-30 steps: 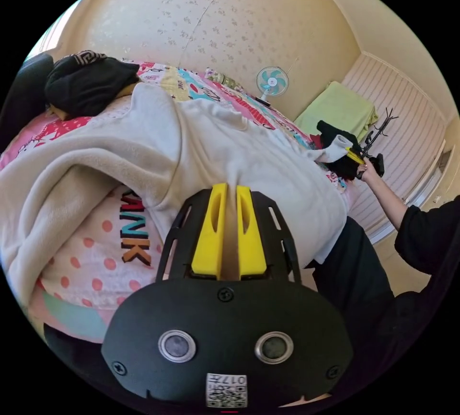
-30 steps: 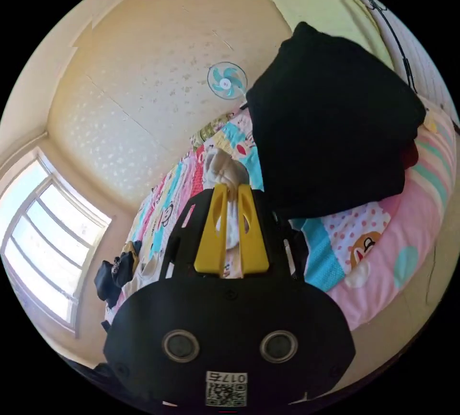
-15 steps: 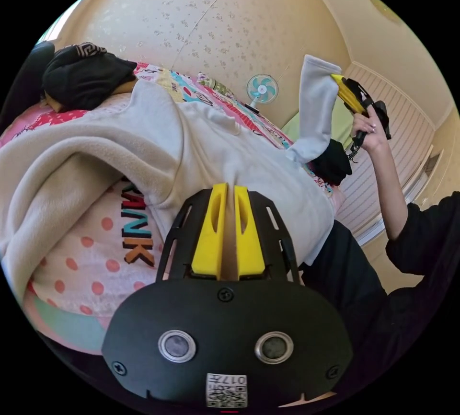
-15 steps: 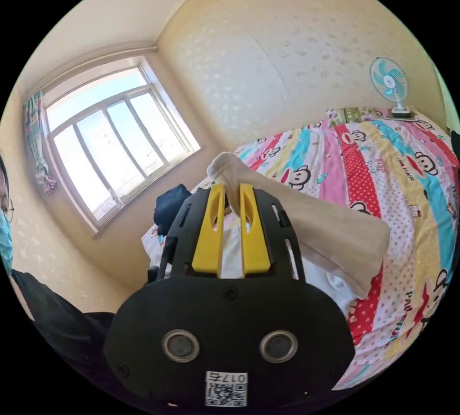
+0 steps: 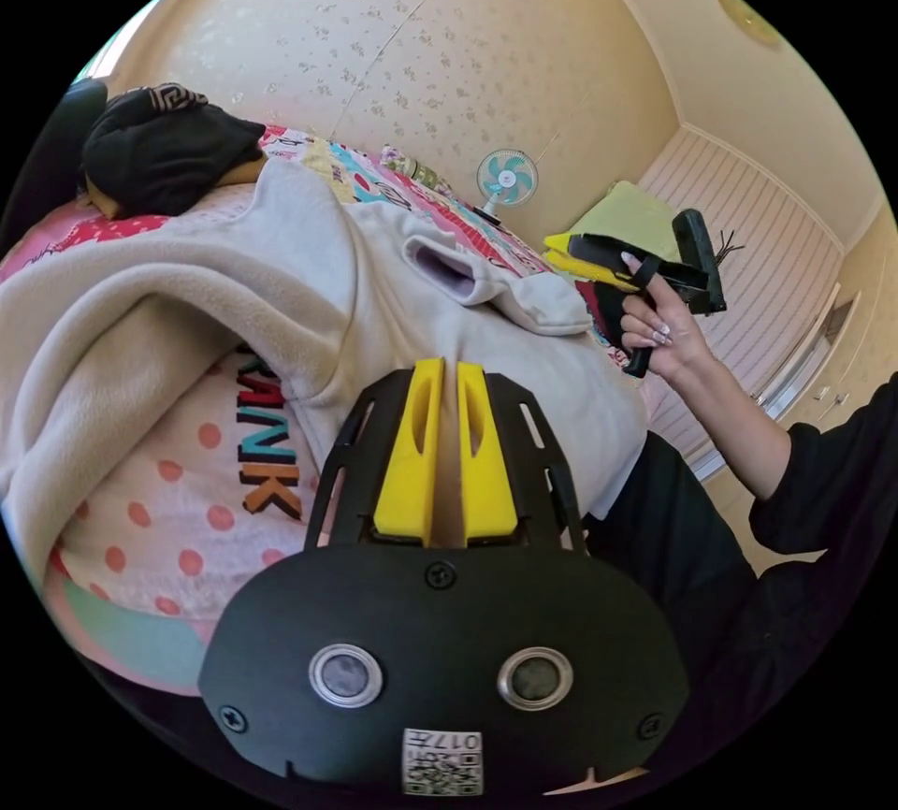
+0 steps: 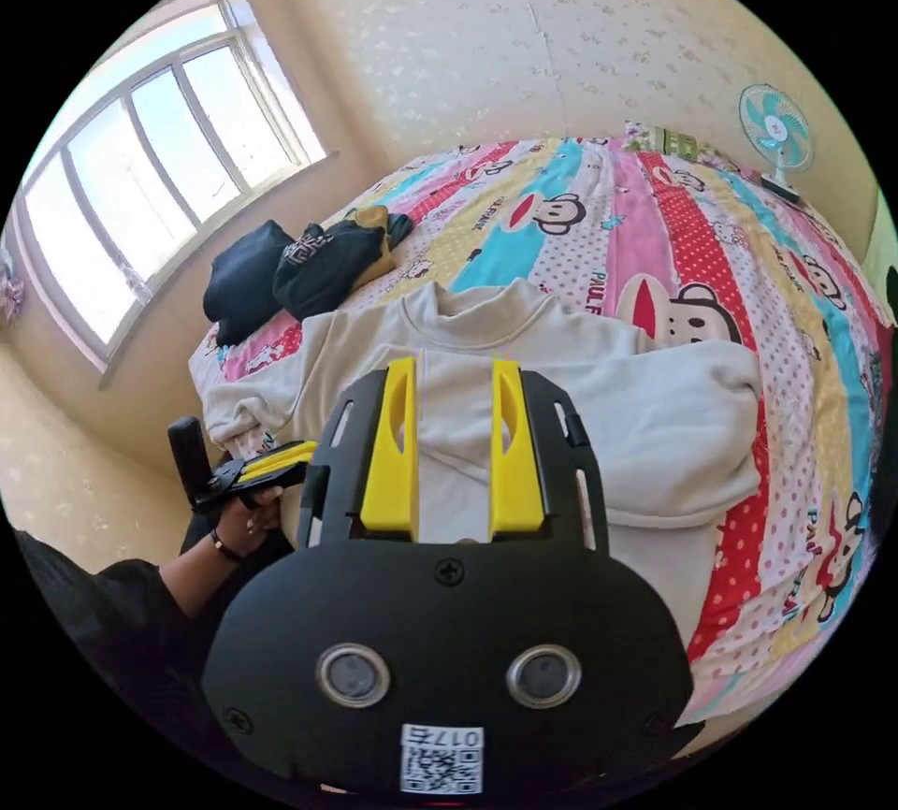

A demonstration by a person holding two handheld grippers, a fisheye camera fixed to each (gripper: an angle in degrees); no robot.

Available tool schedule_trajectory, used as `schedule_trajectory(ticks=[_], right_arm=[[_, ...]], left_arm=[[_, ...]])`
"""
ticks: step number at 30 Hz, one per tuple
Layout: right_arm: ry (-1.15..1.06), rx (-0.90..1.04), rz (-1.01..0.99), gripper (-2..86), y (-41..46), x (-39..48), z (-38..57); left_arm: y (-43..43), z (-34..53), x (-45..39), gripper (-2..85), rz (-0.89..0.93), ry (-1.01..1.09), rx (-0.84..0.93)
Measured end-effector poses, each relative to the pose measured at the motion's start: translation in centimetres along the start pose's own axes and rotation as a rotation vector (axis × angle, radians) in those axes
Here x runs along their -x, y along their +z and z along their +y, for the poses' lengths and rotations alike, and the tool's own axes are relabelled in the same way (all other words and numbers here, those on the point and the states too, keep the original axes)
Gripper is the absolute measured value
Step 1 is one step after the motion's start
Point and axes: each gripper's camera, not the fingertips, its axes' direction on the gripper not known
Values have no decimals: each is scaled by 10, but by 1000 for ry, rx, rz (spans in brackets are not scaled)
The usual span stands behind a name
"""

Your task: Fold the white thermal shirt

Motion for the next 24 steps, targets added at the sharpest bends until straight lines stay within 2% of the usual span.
schedule_trajectory(ticks=[1, 4, 7, 8, 10, 14, 16, 18, 20, 21, 24], right_arm=[[7, 214, -32, 116, 44, -10, 4], [17, 54, -8, 123, 21, -3, 19], [-61, -104, -254, 133, 4, 8, 29], [-48, -85, -229, 132, 8, 8, 28], [-28, 133, -13, 126, 53, 4, 16], [-38, 215, 118, 68, 58, 7, -2], [-78, -26, 141, 56, 10, 25, -10], [-62, -170, 59, 56, -15, 30, -12], [-63, -212, -42, 64, -12, 26, -17], [-72, -149, -64, 72, 10, 19, -22], [7, 255, -72, 118, 93, -15, -27]], left_arm=[[-1, 0, 1, 40, 1, -1, 0], [-8, 1, 4, 40, 17, -5, -11], [-15, 1, 9, 40, 35, -11, -20], [-17, 0, 11, 40, 37, -13, -21], [-21, -1, 13, 40, 36, -13, -21], [-31, -3, 20, 40, 50, -17, -28], [-36, -4, 24, 40, 58, -18, -32], [-41, -6, 29, 40, 64, -21, -32], [-46, -8, 33, 39, 64, -23, -31], [-49, -9, 35, 39, 64, -23, -31], [-57, -13, 41, 39, 67, -23, -35]])
